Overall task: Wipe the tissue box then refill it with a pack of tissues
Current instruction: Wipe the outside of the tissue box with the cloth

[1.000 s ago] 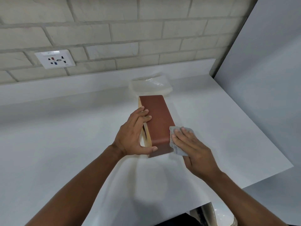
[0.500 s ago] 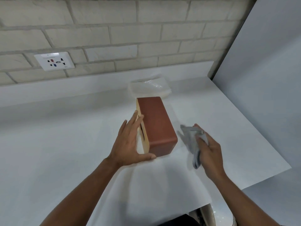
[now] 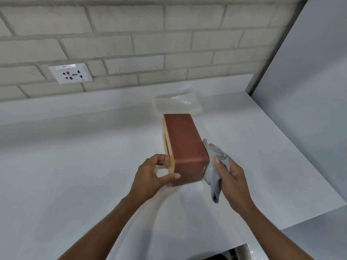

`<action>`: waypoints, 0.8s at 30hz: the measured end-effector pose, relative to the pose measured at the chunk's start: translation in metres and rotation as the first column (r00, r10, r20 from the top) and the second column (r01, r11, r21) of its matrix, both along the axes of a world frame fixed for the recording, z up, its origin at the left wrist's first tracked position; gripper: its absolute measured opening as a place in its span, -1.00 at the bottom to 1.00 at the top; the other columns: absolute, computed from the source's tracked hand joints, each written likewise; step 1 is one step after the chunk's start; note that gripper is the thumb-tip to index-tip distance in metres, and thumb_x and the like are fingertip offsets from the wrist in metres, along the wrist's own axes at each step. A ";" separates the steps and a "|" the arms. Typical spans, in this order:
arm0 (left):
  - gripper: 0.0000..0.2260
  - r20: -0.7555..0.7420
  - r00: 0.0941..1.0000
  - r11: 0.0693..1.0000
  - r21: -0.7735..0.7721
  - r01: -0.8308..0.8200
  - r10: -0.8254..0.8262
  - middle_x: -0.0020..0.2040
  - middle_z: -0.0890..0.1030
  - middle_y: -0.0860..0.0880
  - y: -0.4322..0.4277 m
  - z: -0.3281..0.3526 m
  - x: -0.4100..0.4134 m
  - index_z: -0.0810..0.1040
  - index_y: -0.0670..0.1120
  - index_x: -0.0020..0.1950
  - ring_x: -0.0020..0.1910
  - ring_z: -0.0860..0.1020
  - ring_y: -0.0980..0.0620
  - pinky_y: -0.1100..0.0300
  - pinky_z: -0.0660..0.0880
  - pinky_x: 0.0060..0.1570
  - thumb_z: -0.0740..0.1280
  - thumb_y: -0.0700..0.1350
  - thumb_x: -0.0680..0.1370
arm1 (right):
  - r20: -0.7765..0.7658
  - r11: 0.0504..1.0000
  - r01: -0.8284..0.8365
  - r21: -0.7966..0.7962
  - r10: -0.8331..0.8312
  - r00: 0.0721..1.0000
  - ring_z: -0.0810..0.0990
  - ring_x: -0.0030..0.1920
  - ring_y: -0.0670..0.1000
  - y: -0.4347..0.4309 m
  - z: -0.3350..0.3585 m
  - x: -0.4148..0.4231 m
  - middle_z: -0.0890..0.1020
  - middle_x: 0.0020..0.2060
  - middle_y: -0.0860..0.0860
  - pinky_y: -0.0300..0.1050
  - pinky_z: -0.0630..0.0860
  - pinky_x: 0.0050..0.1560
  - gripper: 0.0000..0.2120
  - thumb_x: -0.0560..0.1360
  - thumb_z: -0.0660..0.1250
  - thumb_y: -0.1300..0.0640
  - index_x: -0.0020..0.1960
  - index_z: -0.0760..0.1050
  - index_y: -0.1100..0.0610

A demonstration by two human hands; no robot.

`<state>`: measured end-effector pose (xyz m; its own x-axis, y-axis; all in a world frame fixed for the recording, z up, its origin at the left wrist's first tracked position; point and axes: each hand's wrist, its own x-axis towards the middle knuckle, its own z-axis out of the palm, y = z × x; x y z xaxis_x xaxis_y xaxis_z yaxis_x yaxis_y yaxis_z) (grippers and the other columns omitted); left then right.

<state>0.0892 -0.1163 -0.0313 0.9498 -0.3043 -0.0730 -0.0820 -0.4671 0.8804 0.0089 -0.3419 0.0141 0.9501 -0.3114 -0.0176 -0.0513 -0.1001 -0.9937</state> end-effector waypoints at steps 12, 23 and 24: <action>-0.34 0.057 0.998 0.988 -0.154 0.032 -0.023 -0.05 0.66 0.15 -0.026 0.083 0.037 0.26 0.31 0.50 0.05 0.62 0.19 0.15 0.52 0.15 0.36 0.43 0.46 | 0.087 0.998 0.041 0.037 -0.044 0.995 0.65 -0.09 -0.03 -0.015 0.063 0.059 0.69 -0.22 -0.04 -0.02 0.52 0.06 -0.82 0.62 0.25 0.02 -0.02 0.63 -0.07; 0.53 0.435 0.781 0.757 0.649 0.074 -0.449 0.14 0.48 0.03 -0.031 0.093 0.060 -0.51 0.02 0.60 0.05 0.48 -0.04 -0.05 0.45 0.22 0.48 0.59 0.08 | 0.050 0.998 0.052 0.048 -0.054 0.997 0.49 -0.35 0.08 -0.024 0.069 0.074 0.50 -0.40 0.40 -0.17 0.43 -0.24 -0.71 0.63 0.23 -0.03 -0.21 0.60 -0.04; 0.52 0.515 0.738 0.755 0.656 -0.010 -0.437 0.17 0.48 -0.01 -0.032 0.093 0.065 -0.38 -0.03 0.65 0.08 0.48 -0.08 -0.10 0.45 0.24 0.41 0.64 0.05 | 0.051 0.997 0.051 0.059 -0.054 0.997 0.52 -0.29 0.09 -0.026 0.068 0.076 0.52 -0.32 0.46 -0.09 0.45 -0.16 -0.74 0.61 0.25 -0.06 -0.15 0.60 0.02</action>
